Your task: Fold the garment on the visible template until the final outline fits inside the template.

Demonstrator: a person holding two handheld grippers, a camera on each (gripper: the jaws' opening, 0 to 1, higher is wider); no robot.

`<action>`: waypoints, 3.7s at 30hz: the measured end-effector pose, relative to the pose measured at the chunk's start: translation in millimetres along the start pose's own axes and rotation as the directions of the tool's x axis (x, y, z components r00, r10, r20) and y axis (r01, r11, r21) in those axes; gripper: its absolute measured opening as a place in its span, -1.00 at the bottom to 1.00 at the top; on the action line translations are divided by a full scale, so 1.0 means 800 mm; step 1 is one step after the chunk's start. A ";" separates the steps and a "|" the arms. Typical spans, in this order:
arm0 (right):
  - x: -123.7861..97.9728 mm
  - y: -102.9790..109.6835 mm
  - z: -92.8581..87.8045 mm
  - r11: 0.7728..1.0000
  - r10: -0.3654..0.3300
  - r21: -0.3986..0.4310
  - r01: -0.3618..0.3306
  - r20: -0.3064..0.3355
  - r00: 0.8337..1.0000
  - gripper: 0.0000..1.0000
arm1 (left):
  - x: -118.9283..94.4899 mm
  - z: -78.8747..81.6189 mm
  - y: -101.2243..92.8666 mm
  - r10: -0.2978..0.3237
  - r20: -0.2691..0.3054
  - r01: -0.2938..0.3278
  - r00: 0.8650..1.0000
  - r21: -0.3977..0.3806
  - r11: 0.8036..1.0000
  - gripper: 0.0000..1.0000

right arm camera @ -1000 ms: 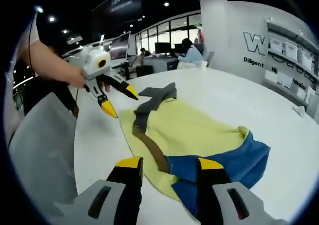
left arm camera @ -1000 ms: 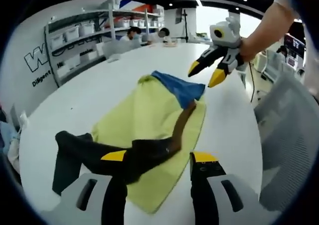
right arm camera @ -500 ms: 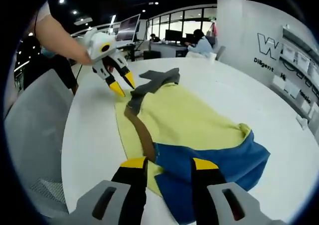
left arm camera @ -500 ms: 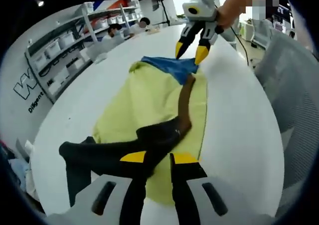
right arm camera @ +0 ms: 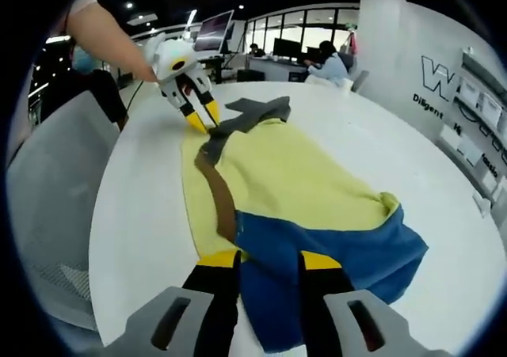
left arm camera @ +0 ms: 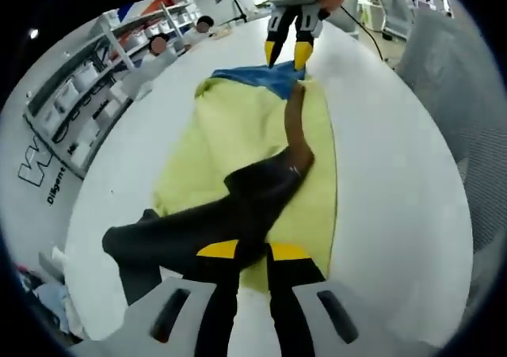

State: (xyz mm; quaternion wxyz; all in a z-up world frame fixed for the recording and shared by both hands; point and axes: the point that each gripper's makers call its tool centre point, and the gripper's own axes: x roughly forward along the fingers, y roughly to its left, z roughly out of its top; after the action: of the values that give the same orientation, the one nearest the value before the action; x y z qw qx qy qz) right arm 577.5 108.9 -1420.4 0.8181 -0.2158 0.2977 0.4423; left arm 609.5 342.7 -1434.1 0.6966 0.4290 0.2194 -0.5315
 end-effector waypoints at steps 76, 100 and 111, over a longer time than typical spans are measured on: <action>0.012 -0.030 -0.026 0.948 -0.030 -0.319 -0.018 -0.144 0.989 -0.91 | 0.009 0.037 0.008 0.033 0.018 -0.037 0.999 0.328 0.944 -0.71; -0.036 -0.033 0.012 0.959 0.063 -0.274 -0.077 -0.062 0.996 -1.00 | -0.042 0.071 0.039 0.050 0.122 -0.057 0.991 0.049 0.997 -0.83; -0.077 -0.046 0.054 0.967 0.111 -0.228 -0.110 -0.007 0.994 -1.00 | -0.080 0.110 0.058 0.010 0.193 0.008 0.981 -0.091 0.996 -0.83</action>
State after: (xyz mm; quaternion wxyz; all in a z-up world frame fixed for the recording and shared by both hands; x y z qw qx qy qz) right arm 595.4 79.8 -1344.2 0.7628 -0.2899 0.2542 0.5191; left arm 618.1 308.2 -1321.5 0.7339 0.3432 0.1747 -0.5595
